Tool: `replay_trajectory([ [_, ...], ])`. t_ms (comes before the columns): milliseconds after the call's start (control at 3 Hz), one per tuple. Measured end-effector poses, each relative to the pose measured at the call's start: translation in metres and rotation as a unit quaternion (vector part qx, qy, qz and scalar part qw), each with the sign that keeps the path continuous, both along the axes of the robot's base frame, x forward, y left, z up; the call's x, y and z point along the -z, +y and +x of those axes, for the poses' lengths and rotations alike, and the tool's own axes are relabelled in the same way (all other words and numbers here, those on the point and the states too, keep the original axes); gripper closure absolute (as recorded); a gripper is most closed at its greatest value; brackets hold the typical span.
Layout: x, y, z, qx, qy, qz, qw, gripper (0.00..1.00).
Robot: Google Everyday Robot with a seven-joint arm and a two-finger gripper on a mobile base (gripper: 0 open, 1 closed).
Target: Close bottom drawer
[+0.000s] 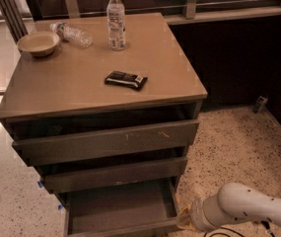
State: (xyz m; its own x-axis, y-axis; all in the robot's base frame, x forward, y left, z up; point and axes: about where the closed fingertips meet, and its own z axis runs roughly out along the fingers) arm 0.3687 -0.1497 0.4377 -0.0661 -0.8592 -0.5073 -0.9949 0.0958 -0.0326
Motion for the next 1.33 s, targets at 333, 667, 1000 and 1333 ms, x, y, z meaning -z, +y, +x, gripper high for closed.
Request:
replay_trajectory([
  [333, 0.070, 0.018, 0.025, 0.000, 0.000, 0.015, 0.9999, 1.00],
  [667, 0.151, 0.037, 0.024, 0.002, 0.051, 0.038, 0.9980, 1.00],
  [1000, 0.155, 0.040, 0.018, 0.002, 0.056, 0.040, 0.9976, 1.00],
  [1333, 0.177, 0.042, 0.020, -0.002, 0.057, 0.032, 0.9979, 1.00],
])
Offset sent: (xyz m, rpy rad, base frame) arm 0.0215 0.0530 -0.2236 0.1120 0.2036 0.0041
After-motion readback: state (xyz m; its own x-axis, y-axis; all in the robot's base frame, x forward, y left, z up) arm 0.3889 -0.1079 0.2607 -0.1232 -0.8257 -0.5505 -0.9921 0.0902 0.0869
